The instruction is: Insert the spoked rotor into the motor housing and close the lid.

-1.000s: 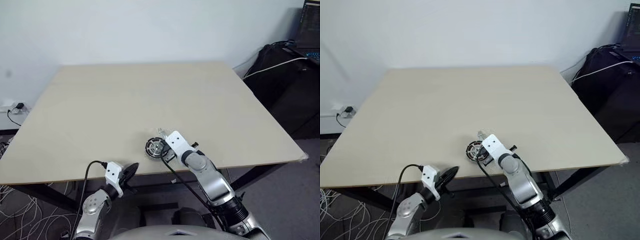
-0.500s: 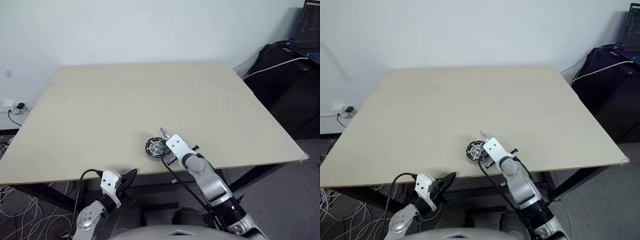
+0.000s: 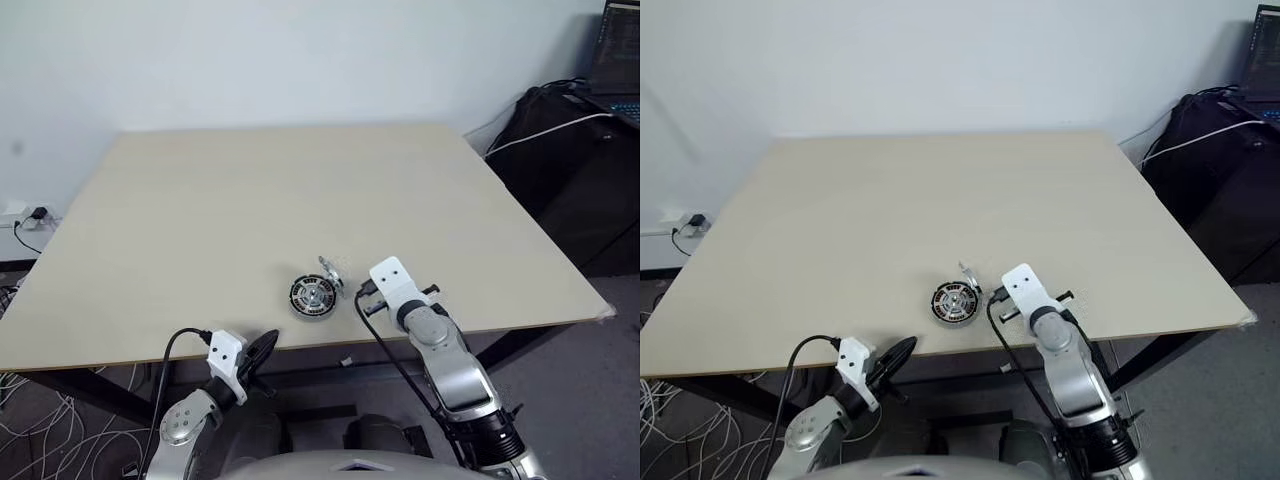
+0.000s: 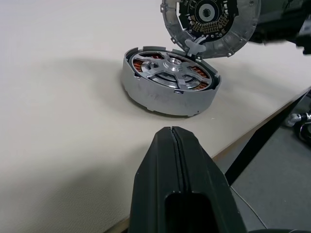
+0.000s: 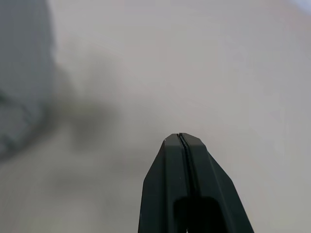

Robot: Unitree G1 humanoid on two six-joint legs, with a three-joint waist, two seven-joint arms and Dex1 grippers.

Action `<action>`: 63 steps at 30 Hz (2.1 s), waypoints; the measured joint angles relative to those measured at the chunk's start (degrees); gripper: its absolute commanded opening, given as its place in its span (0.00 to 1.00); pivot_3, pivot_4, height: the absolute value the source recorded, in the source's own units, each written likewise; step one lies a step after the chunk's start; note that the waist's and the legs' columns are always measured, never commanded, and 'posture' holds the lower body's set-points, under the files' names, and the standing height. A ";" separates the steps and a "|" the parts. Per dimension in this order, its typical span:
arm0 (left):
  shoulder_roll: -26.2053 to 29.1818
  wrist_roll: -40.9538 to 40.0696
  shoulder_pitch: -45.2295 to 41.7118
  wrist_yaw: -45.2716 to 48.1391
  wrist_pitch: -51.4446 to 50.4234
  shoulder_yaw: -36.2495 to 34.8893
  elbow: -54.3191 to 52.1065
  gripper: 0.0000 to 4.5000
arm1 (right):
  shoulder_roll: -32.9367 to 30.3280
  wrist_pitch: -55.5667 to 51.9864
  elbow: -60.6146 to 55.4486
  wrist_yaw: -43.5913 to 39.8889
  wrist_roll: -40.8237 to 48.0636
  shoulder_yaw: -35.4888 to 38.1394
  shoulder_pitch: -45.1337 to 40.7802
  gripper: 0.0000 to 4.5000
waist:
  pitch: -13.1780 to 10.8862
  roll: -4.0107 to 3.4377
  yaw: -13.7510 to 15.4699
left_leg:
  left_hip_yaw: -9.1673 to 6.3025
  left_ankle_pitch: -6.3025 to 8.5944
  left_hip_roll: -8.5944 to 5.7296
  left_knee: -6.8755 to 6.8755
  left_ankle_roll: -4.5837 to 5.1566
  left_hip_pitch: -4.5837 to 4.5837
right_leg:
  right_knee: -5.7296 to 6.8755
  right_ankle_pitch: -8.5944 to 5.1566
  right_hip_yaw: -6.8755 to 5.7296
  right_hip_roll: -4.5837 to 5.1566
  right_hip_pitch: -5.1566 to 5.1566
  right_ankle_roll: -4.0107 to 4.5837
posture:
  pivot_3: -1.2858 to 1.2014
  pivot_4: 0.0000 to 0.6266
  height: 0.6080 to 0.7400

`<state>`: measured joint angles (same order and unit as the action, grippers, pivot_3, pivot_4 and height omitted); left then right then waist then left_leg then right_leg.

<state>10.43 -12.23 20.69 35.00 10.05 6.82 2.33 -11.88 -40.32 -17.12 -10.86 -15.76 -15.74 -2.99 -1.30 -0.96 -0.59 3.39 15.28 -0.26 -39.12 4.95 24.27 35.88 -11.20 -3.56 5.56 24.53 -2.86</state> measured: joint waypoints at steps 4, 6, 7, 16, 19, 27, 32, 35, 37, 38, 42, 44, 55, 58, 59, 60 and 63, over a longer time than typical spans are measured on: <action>0.04 0.00 -0.04 0.00 -0.03 0.00 0.00 0.00 | 1.15 1.70 -1.46 -0.57 0.54 -1.51 0.00 0.00 | 0.00 0.01 0.01 | 0.00 0.00 0.00 0.01 0.00 0.00 | -0.01 0.00 -0.01 0.00 0.00 0.00 | 0.52 0.00 1.00; 0.06 0.00 -0.06 0.00 -0.03 0.00 0.00 0.00 | 1.83 2.69 -1.50 -0.89 0.73 -2.04 0.00 0.00 | 0.00 0.01 0.01 | 0.00 0.00 -0.01 0.01 0.00 0.00 | -0.01 0.00 0.00 -0.01 0.00 0.01 | 0.52 0.00 1.00; 0.08 0.00 -0.07 0.00 -0.03 -0.01 0.00 0.00 | 2.05 2.91 -1.49 -0.95 0.75 -2.36 -0.02 0.00 | 0.00 0.01 0.01 | 0.00 0.00 -0.01 0.00 0.00 0.00 | 0.00 0.00 0.00 0.00 0.00 0.01 | 0.52 0.00 1.00; 0.32 -0.04 -0.38 0.05 -0.03 -0.02 0.01 0.00 | 5.16 5.29 3.66 -0.76 0.39 -6.25 -1.82 0.00 | 0.00 0.01 -0.03 | 0.00 -0.01 -0.01 0.01 -0.01 -0.04 | 0.03 0.01 0.01 -0.02 -0.02 0.02 | 0.52 0.00 1.00; 0.34 -0.13 -0.51 0.06 -0.03 -0.03 0.01 0.00 | 5.76 6.73 6.81 -0.21 0.15 -6.83 -3.08 0.00 | 0.01 0.01 -0.03 | 0.02 -0.01 -0.02 0.01 -0.01 -0.07 | 0.04 0.01 0.02 -0.06 -0.04 0.02 | 0.52 0.00 1.00; 0.38 -0.17 -0.66 0.08 -0.75 -0.04 0.02 0.00 | 7.96 10.74 16.55 0.75 -1.67 -9.52 -7.52 0.00 | 0.02 0.02 -0.27 | 0.12 -0.01 0.03 0.05 -0.02 -0.33 | 0.10 0.01 0.17 -0.10 -0.16 0.02 | 0.52 0.00 1.00; 0.40 -0.17 -0.62 0.03 -0.80 -0.12 0.02 0.00 | 9.09 11.98 18.34 0.23 -1.70 -11.09 -7.52 0.00 | 0.02 0.03 -0.19 | 0.16 -0.01 0.02 0.05 -0.02 -0.34 | 0.11 0.01 0.21 -0.09 -0.18 0.02 | 0.52 0.00 1.00; 0.48 -0.16 -0.59 0.01 -0.82 -0.22 0.02 0.00 | 9.30 12.33 18.66 0.24 -1.68 -10.96 -7.52 0.00 | 0.05 0.08 -0.13 | 0.17 -0.01 0.00 0.05 -0.02 -0.35 | 0.11 0.01 0.24 -0.06 -0.19 0.02 | 0.52 0.00 1.00; 0.58 -0.15 -0.59 0.03 -0.82 -0.22 0.02 0.00 | 9.50 12.45 18.80 0.26 -1.57 -10.78 -7.52 0.00 | 0.06 0.08 -0.14 | 0.17 0.00 0.01 0.06 -0.03 -0.36 | 0.11 0.01 0.25 -0.05 -0.18 0.02 | 0.52 0.00 1.00; 0.63 -0.15 -0.59 0.04 -0.81 -0.22 0.02 0.00 | 9.63 12.58 18.88 0.27 -1.42 -10.59 -7.50 0.00 | 0.06 0.08 -0.14 | 0.17 0.00 0.02 0.06 -0.03 -0.36 | 0.11 0.01 0.25 -0.05 -0.18 0.03 | 0.52 0.00 1.00; 0.87 -0.10 -0.54 0.04 -0.81 -0.16 0.02 0.00 | 10.12 16.29 18.49 -0.48 2.41 -7.42 -6.95 0.00 | 0.03 0.05 -0.10 | 0.17 0.00 0.02 0.08 -0.03 -0.35 | 0.11 0.01 0.26 -0.05 -0.16 0.02 | 0.52 0.00 1.00; 0.95 -0.08 -0.43 0.04 -0.80 -0.14 0.02 0.00 | 9.87 18.56 16.55 -1.80 5.20 -5.02 -6.90 0.00 | 0.00 0.02 -0.12 | 0.18 0.00 0.01 0.08 -0.03 -0.35 | 0.10 0.01 0.28 -0.05 -0.15 0.02 | 0.52 0.00 1.00; 0.98 0.10 -0.45 0.07 -0.75 0.16 0.02 0.00 | -1.77 19.19 15.90 -21.15 19.75 3.88 -12.54 0.42 | -0.01 0.02 -0.10 | 0.19 0.00 0.02 0.08 -0.01 -0.38 | 0.09 0.02 0.26 -0.05 -0.17 0.04 | 0.52 0.00 1.00; 1.00 0.20 -0.43 0.04 -0.72 0.33 0.02 0.00 | -4.03 20.03 20.43 -28.54 21.98 3.15 -14.38 0.64 | -0.01 0.03 -0.05 | 0.20 -0.01 0.01 0.07 0.00 -0.38 | 0.09 0.04 0.26 -0.06 -0.18 0.08 | 0.52 0.00 1.00; 1.02 0.25 -0.41 0.00 -0.72 0.33 0.02 0.00 | -4.44 20.36 21.85 -30.68 22.28 2.61 -14.97 0.72 | -0.01 0.02 -0.05 | 0.20 -0.01 0.01 0.07 0.00 -0.38 | 0.09 0.04 0.26 -0.06 -0.18 0.08 | 0.52 0.00 1.00; 1.02 0.27 -0.43 -0.04 -0.71 0.31 0.02 0.00 | -4.54 20.56 23.07 -32.30 22.67 2.22 -15.40 0.78 | -0.01 0.03 -0.04 | 0.20 -0.01 0.00 0.07 0.00 -0.38 | 0.09 0.05 0.26 -0.07 -0.18 0.08 | 0.52 0.00 1.00; 1.05 0.27 -0.56 -0.23 -0.71 0.17 0.02 0.00 | -4.45 21.49 26.21 -36.13 23.00 0.73 -16.89 0.99 | -0.01 0.03 -0.03 | 0.21 -0.01 -0.01 0.06 0.00 -0.38 | 0.09 0.10 0.26 -0.07 -0.19 0.17 | 0.52 0.00 1.00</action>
<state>11.48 -11.96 20.13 34.77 9.34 6.99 2.35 -16.33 -18.83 9.10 -46.98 7.24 -15.00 -19.88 -1.31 -0.93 -0.61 3.60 15.27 -0.27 -39.06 4.95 23.89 35.97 -11.10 -3.30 5.50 24.34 -2.69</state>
